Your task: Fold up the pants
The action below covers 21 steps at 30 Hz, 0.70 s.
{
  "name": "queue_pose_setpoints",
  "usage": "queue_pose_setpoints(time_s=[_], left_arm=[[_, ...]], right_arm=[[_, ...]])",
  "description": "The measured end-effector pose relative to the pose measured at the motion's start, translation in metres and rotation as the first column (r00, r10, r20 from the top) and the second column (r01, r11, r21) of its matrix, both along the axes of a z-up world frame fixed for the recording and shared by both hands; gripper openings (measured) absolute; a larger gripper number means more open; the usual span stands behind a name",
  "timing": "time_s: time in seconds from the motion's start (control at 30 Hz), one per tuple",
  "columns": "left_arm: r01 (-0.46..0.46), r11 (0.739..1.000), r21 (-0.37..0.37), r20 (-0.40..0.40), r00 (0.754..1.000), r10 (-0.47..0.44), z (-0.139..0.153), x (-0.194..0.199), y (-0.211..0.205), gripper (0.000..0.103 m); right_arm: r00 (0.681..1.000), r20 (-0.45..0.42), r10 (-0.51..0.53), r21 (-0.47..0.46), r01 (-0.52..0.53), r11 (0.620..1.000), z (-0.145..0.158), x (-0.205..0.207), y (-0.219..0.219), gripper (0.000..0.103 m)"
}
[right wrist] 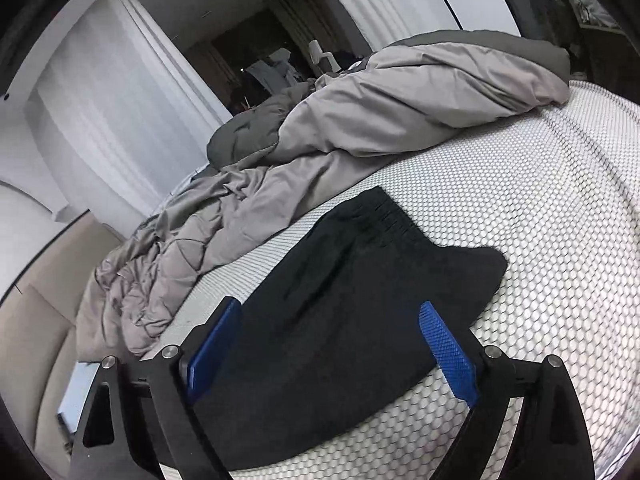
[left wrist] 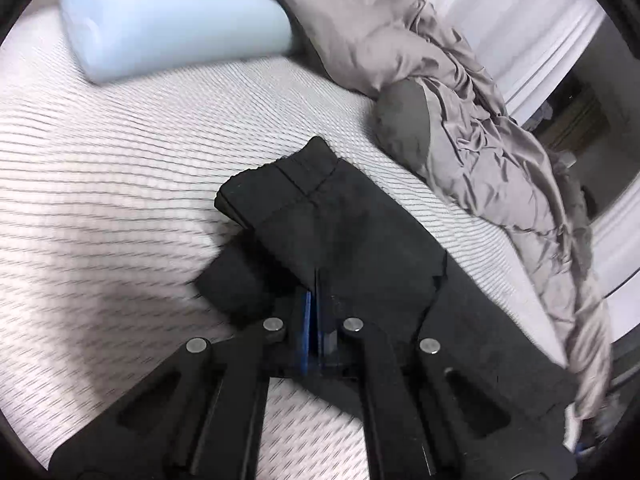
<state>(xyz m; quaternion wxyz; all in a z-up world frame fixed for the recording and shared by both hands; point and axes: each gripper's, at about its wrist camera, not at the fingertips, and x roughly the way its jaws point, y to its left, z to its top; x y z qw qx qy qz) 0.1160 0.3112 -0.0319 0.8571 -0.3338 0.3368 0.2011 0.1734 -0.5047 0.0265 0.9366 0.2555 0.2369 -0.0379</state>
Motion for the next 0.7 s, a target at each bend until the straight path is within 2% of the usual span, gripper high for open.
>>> queue_pose_setpoints(time_s=[0.07,0.1,0.13,0.2,0.27,0.33,0.4,0.5,0.53,0.6,0.7], left_arm=[[-0.028,0.998,0.061,-0.065,0.997,0.032,-0.001,-0.007,-0.005,0.007],[-0.023,0.998,0.055,-0.096,0.995,0.028,-0.004,-0.011,0.000,0.007],[-0.024,0.999,0.020,-0.111,0.993,0.027,-0.009,-0.017,0.003,0.007],[-0.033,0.994,-0.100,-0.077,0.997,0.025,-0.013,-0.033,0.006,0.009],[-0.028,0.983,-0.184,-0.052,0.998,0.019,-0.012,-0.047,0.002,0.019],[-0.002,0.974,-0.227,-0.019,1.000,-0.002,-0.013,-0.057,-0.010,0.027],[0.070,0.962,-0.265,-0.007,0.997,-0.075,-0.016,-0.059,-0.031,0.028],[0.167,0.944,-0.284,-0.004,0.984,-0.175,-0.026,-0.034,-0.059,0.031],[0.171,0.944,-0.283,-0.020,0.983,-0.184,-0.031,-0.025,-0.067,0.031],[0.135,0.934,-0.330,-0.015,0.989,-0.148,-0.041,-0.013,-0.072,0.031],[0.122,0.938,-0.326,0.003,0.992,-0.128,-0.042,0.005,-0.073,0.031]], right_arm=[[1.000,-0.011,0.000,-0.011,0.000,1.000,-0.001,0.003,-0.004,0.092],[1.000,-0.018,0.002,-0.012,-0.002,1.000,-0.003,0.004,-0.005,0.092],[1.000,-0.023,0.009,-0.011,-0.009,1.000,-0.005,0.005,-0.004,0.092],[0.999,-0.040,0.018,-0.008,-0.019,1.000,-0.009,0.006,-0.005,0.092],[0.998,-0.062,0.025,0.003,-0.025,1.000,-0.015,0.003,-0.008,0.092],[0.995,-0.096,0.033,0.021,-0.031,0.999,-0.022,0.000,-0.014,0.092],[0.990,-0.134,0.036,0.043,-0.031,0.999,-0.030,-0.003,-0.022,0.092],[0.981,-0.175,0.080,0.115,-0.061,0.992,-0.043,-0.004,-0.037,0.092],[0.977,-0.187,0.099,0.140,-0.073,0.987,-0.047,-0.004,-0.040,0.092],[0.964,-0.213,0.160,0.229,-0.110,0.967,-0.060,0.002,-0.048,0.092],[0.948,-0.226,0.223,0.345,-0.137,0.929,-0.078,0.015,-0.054,0.092]])
